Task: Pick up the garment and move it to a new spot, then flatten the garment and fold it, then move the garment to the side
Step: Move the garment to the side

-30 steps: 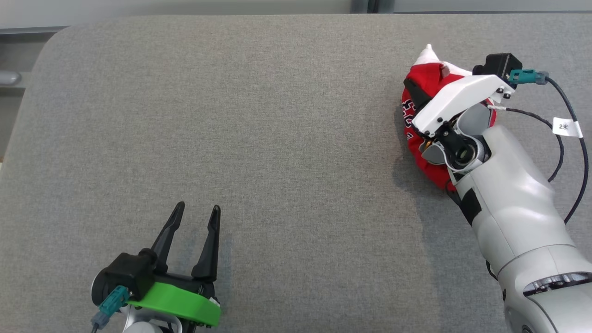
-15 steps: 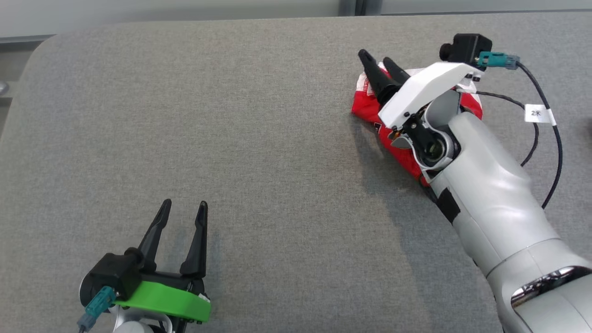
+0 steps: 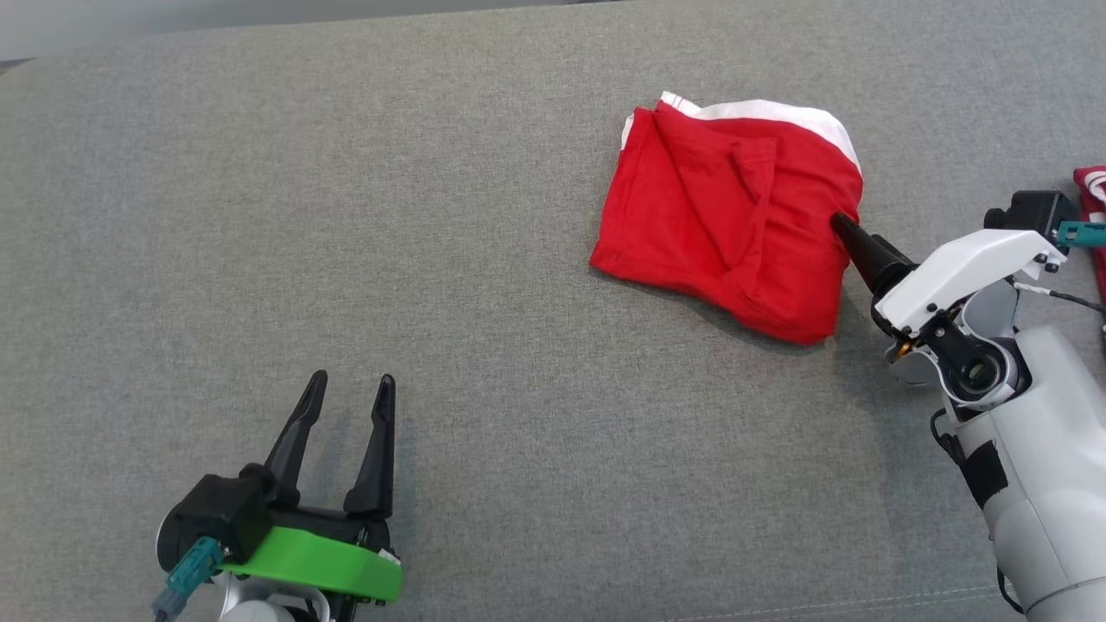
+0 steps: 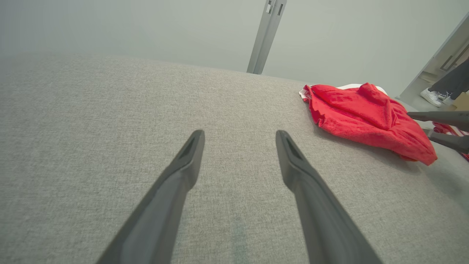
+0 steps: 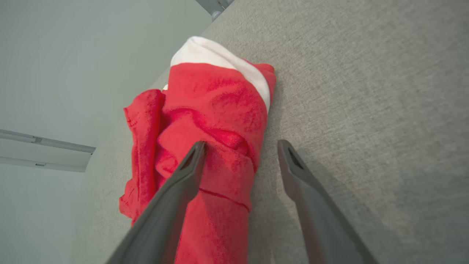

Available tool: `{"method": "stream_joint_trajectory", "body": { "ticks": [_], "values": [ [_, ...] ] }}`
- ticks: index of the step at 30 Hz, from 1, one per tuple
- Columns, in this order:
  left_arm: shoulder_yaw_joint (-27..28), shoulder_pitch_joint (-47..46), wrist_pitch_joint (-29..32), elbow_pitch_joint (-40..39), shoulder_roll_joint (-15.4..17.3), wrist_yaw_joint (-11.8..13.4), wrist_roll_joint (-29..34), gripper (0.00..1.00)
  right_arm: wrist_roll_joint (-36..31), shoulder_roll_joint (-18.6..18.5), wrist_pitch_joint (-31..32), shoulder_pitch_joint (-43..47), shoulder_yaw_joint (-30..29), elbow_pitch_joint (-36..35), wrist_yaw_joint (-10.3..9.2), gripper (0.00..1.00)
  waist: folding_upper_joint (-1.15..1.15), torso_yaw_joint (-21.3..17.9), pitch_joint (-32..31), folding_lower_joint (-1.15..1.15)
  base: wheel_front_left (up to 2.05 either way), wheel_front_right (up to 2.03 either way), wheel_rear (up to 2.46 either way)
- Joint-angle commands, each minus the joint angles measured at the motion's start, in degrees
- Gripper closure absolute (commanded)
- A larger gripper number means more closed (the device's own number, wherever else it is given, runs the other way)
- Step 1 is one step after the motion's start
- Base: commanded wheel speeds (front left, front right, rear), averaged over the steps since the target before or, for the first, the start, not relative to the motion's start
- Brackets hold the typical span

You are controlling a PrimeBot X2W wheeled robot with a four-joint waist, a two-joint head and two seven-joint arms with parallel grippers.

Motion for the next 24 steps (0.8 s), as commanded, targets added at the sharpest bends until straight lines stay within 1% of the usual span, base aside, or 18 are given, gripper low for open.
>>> {"method": "stream_joint_trajectory", "body": {
  "ticks": [1,5,9,12,13,14,16,18,20,24],
  "values": [
    [0.2,-0.7,-0.1,0.0,-0.2,-0.3,0.6,0.00,0.5,-0.3,0.4,0.7,-0.6,-0.3,0.02,0.00,0.00,-0.4,0.5,0.00,0.00,0.00,0.00],
    [0.3,-1.7,-0.1,0.4,-0.5,-0.6,0.9,0.00,0.9,2.1,4.2,1.3,-3.0,-1.2,0.02,0.00,0.00,-0.2,0.7,0.00,0.00,0.00,0.00],
    [0.5,-2.4,-0.1,0.9,-1.1,-1.0,1.2,0.00,-0.9,3.7,8.3,-0.3,-4.2,-0.3,0.02,0.00,0.00,0.5,0.5,0.00,0.00,0.00,0.00],
    [0.4,-2.6,-0.1,1.6,-2.0,-1.4,1.0,0.00,-4.5,3.6,10.6,-2.1,-5.1,2.0,0.02,0.00,0.00,1.2,-0.1,0.00,0.00,0.00,0.00],
    [0.3,-2.7,-0.1,1.7,-2.4,-1.5,0.9,0.00,-6.0,3.4,11.2,-2.9,-5.3,3.0,0.02,0.30,0.00,1.6,-0.3,0.00,0.00,0.00,0.00],
    [0.3,-2.8,-0.1,1.8,-2.7,-1.5,0.9,0.00,-8.1,3.2,11.9,-3.7,-4.9,3.6,0.02,1.00,0.00,1.9,-0.6,0.00,0.00,0.00,0.00],
    [0.4,-2.8,-0.1,2.0,-3.3,-1.7,0.8,0.00,-12.0,2.7,13.7,-5.3,-3.3,3.2,0.02,1.00,0.00,2.4,-1.1,0.00,0.00,0.00,0.00],
    [0.6,-2.5,-0.1,2.2,-4.1,-1.8,0.6,0.00,-15.9,1.9,15.1,-6.3,-1.6,1.2,0.02,1.00,0.00,2.8,-1.5,0.00,0.00,0.00,0.00],
    [0.9,-2.1,-0.1,2.3,-4.6,-2.0,0.6,0.00,-18.8,1.6,16.6,-6.9,0.0,-1.9,0.02,1.00,0.00,2.9,-1.6,0.00,0.00,0.00,0.00],
    [1.6,-1.2,-0.1,2.2,-5.5,-2.2,0.9,0.00,-23.2,0.7,20.1,-6.0,3.7,-10.8,0.02,1.00,0.00,2.3,-1.5,0.00,0.00,0.00,0.00]
  ]
}}
